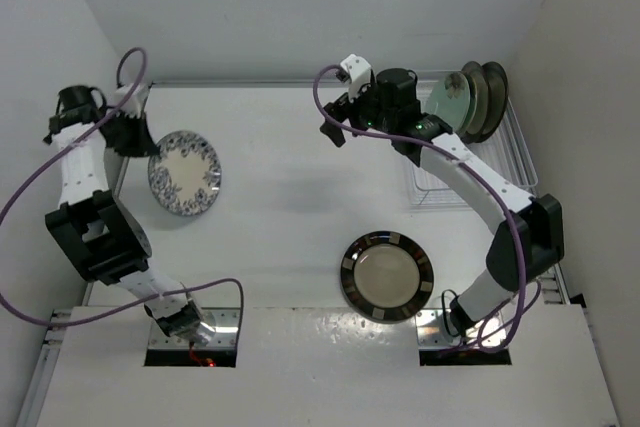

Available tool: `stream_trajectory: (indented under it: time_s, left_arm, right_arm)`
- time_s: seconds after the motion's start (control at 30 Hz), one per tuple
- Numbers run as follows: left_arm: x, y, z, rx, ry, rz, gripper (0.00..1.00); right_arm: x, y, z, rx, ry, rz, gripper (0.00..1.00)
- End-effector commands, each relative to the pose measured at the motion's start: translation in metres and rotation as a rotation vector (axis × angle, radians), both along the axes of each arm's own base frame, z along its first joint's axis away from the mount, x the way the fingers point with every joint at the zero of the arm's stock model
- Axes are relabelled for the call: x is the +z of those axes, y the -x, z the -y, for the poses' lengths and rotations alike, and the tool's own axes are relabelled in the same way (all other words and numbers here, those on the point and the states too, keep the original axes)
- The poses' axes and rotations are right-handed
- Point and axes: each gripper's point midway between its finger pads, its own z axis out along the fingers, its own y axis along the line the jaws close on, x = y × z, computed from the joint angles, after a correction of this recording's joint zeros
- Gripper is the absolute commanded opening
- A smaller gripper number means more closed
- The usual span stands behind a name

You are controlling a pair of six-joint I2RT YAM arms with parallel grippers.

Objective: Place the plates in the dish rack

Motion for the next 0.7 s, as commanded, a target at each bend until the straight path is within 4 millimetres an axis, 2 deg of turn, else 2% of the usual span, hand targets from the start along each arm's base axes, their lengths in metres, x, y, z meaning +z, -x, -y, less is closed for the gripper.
stream_trajectory:
  time_s: [0.0,0.03,0.07,0.1,0.13,0.17,0.2,0.23,0.3,0.33,0.43,0.5,0.53,0.57,0.67]
  left_arm:
    - [0.061,-0.031,0.079,-0.187,0.094,0.158,0.00]
    - [0.077,-0.038,0.088,-0.220,0.077,0.196,0.00]
    - [0.081,-0.043,0.100,-0.248,0.091,0.203,0.00]
    - [0.085,-0.047,0.120,-0.296,0.106,0.211,0.00]
    - [0.094,-0.048,0.131,-0.330,0.111,0.233,0.00]
    - [0.108,-0.052,0.144,-0.377,0.129,0.271,0.00]
    - [0.117,-0.052,0.156,-0.415,0.142,0.294,0.00]
    - [0.120,-0.052,0.175,-0.470,0.167,0.301,0.00]
    - [0.139,-0.044,0.202,-0.574,0.247,0.346,0.00]
    - [0.138,-0.041,0.215,-0.618,0.287,0.339,0.00]
    - [0.144,-0.035,0.239,-0.704,0.377,0.339,0.00]
    - [0.147,-0.034,0.246,-0.732,0.400,0.343,0.00]
    - [0.153,-0.031,0.252,-0.755,0.409,0.356,0.00]
    - [0.149,-0.034,0.251,-0.753,0.413,0.347,0.00]
    - [0.152,-0.032,0.262,-0.787,0.447,0.343,0.00]
  right_arm:
    - [0.005,-0.001,-0.028,0.025,-0.173,-0.122,1.00]
    - [0.004,-0.003,-0.030,0.018,-0.194,-0.141,1.00]
    - [-0.002,-0.005,-0.033,0.010,-0.228,-0.189,1.00]
    - [-0.005,-0.010,-0.034,-0.002,-0.259,-0.214,1.00]
    - [-0.002,-0.012,-0.037,0.005,-0.286,-0.207,1.00]
    - [-0.014,-0.009,-0.039,0.008,-0.307,-0.259,1.00]
    - [-0.018,-0.009,-0.041,-0.001,-0.340,-0.275,1.00]
    - [-0.013,-0.014,-0.042,0.003,-0.383,-0.239,1.00]
    - [-0.009,-0.013,-0.048,0.017,-0.475,-0.262,1.00]
    - [-0.007,-0.014,-0.046,0.024,-0.509,-0.270,1.00]
    - [-0.014,-0.016,-0.047,0.023,-0.531,-0.294,0.97]
    - [-0.019,-0.012,-0.049,0.046,-0.539,-0.321,0.93]
    - [-0.014,-0.011,-0.051,0.067,-0.564,-0.313,0.91]
    - [-0.015,0.000,-0.057,0.141,-0.574,-0.343,0.90]
    - [-0.018,0.015,-0.070,0.223,-0.605,-0.375,0.83]
